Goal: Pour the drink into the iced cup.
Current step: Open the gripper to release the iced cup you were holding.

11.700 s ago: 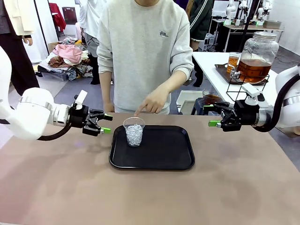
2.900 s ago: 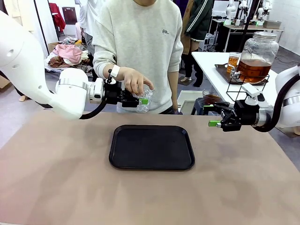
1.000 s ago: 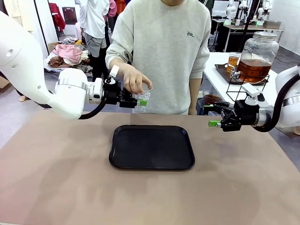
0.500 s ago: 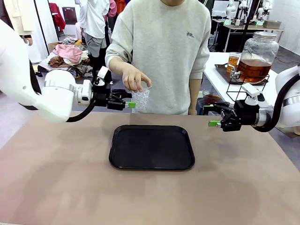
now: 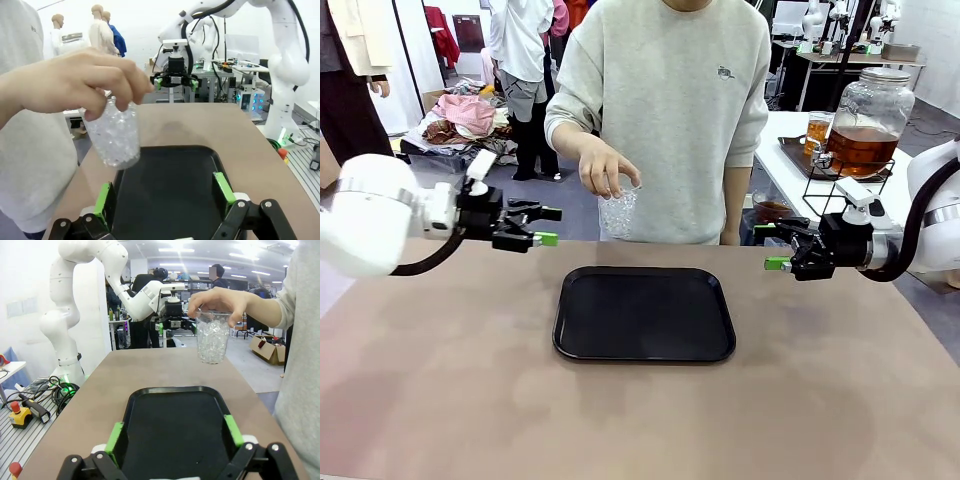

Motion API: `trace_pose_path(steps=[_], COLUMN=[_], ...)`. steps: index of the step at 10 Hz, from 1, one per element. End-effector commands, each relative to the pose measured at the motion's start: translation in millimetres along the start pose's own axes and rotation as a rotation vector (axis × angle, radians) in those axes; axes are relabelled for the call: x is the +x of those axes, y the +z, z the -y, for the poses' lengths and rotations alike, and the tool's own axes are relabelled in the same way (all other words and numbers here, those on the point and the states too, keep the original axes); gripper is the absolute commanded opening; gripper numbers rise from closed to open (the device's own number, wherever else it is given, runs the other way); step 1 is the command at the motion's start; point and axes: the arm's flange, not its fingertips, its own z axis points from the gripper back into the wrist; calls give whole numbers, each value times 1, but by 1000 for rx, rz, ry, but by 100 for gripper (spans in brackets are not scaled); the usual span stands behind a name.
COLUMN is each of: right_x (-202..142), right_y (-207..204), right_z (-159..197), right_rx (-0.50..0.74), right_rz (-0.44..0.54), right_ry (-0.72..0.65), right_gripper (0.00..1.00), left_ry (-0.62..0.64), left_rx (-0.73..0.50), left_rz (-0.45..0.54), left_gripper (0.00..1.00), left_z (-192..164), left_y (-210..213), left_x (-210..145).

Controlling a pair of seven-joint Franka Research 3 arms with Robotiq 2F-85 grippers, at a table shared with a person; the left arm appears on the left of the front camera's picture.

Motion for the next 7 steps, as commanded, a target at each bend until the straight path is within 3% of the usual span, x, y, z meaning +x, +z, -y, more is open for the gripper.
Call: trace_pose_path(steps=[1,7], right_x=[3,3], right_y=[-1,-1], right_z=[3,3], right_rx=[3,3], right_rz=[-6,-6], right_ry=[-3,-3], right_gripper=[100,100], left_ry=[-32,22], left_rx=[-16,-11], left_rz=[23,33], left_gripper=[100,100], left_z=[23,35], left_y=[21,42], left_x=[-2,-19])
